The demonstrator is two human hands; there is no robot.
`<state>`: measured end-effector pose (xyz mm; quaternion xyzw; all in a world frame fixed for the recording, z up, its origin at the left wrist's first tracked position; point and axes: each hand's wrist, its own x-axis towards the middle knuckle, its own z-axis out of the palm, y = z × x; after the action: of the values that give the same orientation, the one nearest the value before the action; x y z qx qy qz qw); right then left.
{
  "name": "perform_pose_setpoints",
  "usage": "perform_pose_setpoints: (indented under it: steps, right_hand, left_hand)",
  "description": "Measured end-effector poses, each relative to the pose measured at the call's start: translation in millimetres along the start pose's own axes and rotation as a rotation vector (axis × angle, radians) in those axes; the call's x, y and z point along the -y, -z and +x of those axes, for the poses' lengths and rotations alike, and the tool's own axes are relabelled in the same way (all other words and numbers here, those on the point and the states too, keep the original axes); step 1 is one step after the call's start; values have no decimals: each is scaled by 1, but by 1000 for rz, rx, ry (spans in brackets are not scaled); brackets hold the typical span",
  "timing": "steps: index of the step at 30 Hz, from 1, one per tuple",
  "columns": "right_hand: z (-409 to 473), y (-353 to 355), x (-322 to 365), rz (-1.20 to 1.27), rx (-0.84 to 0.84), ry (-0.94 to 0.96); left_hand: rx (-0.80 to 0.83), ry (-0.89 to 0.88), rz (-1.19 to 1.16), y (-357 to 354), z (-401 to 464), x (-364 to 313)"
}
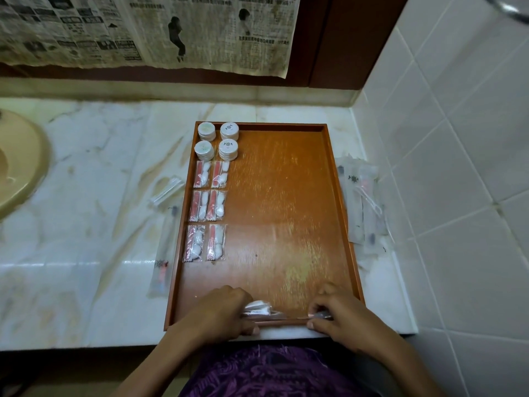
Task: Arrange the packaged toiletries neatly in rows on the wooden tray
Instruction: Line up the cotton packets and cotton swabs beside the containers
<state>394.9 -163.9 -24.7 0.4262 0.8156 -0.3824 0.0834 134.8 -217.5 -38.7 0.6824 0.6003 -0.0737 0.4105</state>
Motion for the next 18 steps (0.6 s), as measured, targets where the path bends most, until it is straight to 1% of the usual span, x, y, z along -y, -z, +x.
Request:
perform_pose_setpoints:
  steps: [5, 10, 13, 15, 18]
  right_hand:
    - [-1, 4, 0, 81, 35, -24]
    - [4, 8, -3, 158, 66, -53]
    - [9, 10, -6, 245, 66, -76]
    - [12, 14, -8, 285, 53, -86]
    - [19, 22, -12, 309, -31, -97]
  left_hand:
    - [41, -23, -40, 5, 2, 0]
    - [18, -30, -200, 13, 0, 2]
    - [0, -37, -291, 18, 0, 2]
    - [-20, -20, -357, 22, -1, 2]
    - [-108, 21, -455, 30, -3, 9]
